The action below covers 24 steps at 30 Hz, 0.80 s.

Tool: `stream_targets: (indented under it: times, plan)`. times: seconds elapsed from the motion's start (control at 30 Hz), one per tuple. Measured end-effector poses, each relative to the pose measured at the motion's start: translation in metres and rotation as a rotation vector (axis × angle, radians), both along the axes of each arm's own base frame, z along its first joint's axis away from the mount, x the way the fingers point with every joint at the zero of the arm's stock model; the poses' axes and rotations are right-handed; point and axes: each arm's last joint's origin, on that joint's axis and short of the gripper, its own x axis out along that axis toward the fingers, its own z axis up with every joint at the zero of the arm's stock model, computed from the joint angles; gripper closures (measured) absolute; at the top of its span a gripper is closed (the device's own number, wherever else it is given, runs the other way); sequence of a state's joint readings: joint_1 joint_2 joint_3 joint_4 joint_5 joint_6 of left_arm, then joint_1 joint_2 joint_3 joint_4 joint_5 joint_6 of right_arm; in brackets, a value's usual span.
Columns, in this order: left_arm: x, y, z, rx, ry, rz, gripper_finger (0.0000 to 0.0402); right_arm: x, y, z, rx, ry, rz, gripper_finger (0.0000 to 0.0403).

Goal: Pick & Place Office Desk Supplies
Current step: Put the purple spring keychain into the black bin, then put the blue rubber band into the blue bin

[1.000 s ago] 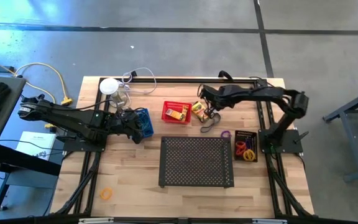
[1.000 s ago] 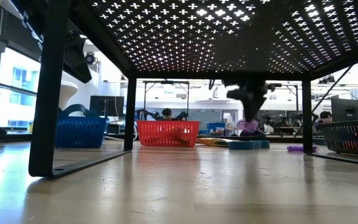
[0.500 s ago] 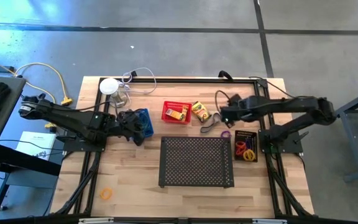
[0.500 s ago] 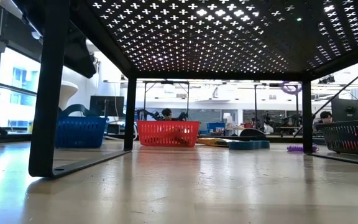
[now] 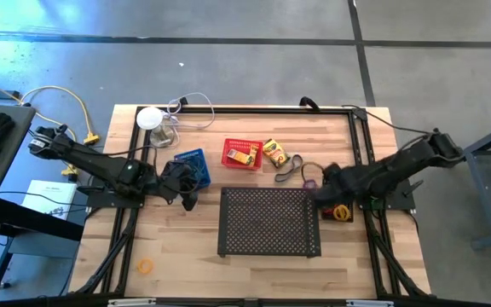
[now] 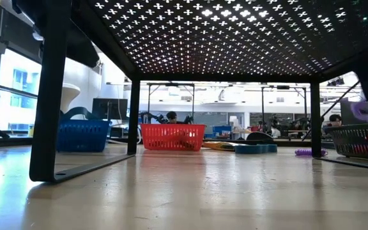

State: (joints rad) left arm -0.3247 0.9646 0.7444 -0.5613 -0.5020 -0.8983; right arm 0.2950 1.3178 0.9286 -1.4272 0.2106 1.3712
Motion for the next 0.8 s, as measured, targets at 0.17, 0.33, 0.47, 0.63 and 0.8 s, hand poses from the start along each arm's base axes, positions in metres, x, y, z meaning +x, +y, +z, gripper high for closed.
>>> stream_targets:
  times: [0.17, 0.33, 0.47, 0.63, 0.8]
  plan:
    - [0.001, -0.003, 0.002, 0.004, -0.028, -0.009, 0.0311, -0.004, 0.019, -0.022, 0.055, -0.067, 0.035, 0.0399]
    - [0.005, -0.004, 0.001, 0.005, -0.035, -0.006, 0.0311, -0.009, 0.026, -0.030, 0.040, -0.056, 0.079, 0.0399]
    - [0.012, -0.007, -0.005, 0.012, -0.017, -0.007, 0.0311, -0.010, 0.028, -0.028, 0.016, -0.081, 0.101, 0.0380]
    - [0.021, -0.010, -0.015, 0.028, 0.029, -0.008, 0.0311, -0.010, 0.028, -0.029, 0.015, -0.070, 0.101, 0.0321]
    - [0.026, -0.011, -0.018, 0.029, 0.026, -0.008, 0.0311, -0.012, 0.027, -0.028, 0.007, -0.046, 0.102, 0.0255]
